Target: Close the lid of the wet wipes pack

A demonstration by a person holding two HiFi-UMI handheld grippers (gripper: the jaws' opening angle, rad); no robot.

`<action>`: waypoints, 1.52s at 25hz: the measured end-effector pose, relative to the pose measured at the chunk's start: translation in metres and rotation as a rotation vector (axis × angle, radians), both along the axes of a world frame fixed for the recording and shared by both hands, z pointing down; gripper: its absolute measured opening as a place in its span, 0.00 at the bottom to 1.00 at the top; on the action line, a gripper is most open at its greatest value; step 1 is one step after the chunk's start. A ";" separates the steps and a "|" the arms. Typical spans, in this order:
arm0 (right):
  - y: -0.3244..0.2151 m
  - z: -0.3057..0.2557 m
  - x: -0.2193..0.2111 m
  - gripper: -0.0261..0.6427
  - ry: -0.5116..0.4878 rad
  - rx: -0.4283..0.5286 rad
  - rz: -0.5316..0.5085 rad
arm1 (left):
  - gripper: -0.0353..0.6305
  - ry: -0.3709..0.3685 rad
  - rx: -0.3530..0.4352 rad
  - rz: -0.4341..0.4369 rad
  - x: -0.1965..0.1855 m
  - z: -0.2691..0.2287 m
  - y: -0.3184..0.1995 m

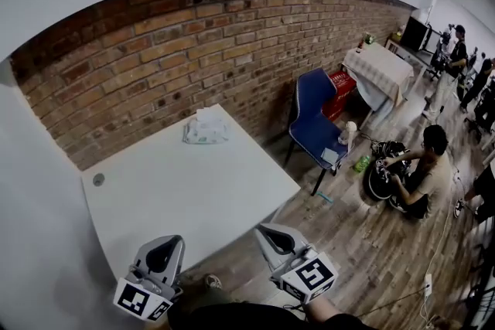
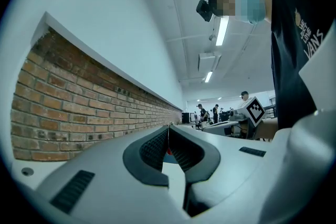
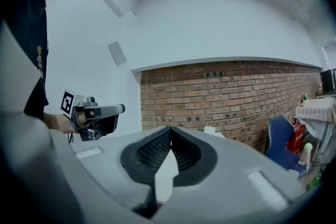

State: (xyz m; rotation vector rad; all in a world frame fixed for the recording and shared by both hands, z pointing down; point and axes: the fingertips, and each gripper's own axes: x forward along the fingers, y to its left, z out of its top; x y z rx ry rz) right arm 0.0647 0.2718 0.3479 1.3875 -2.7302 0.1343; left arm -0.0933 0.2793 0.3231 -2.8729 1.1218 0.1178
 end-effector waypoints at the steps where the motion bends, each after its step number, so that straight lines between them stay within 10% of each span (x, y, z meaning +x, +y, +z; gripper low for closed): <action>1: -0.007 -0.001 -0.003 0.04 -0.001 0.001 0.005 | 0.06 -0.001 -0.003 0.005 -0.003 0.000 -0.007; 21: -0.113 -0.006 -0.058 0.04 0.003 0.029 0.087 | 0.06 0.002 0.009 0.065 -0.072 -0.008 -0.111; 38: -0.216 0.001 -0.035 0.04 0.011 0.016 0.022 | 0.06 -0.032 -0.021 0.003 -0.051 -0.001 -0.197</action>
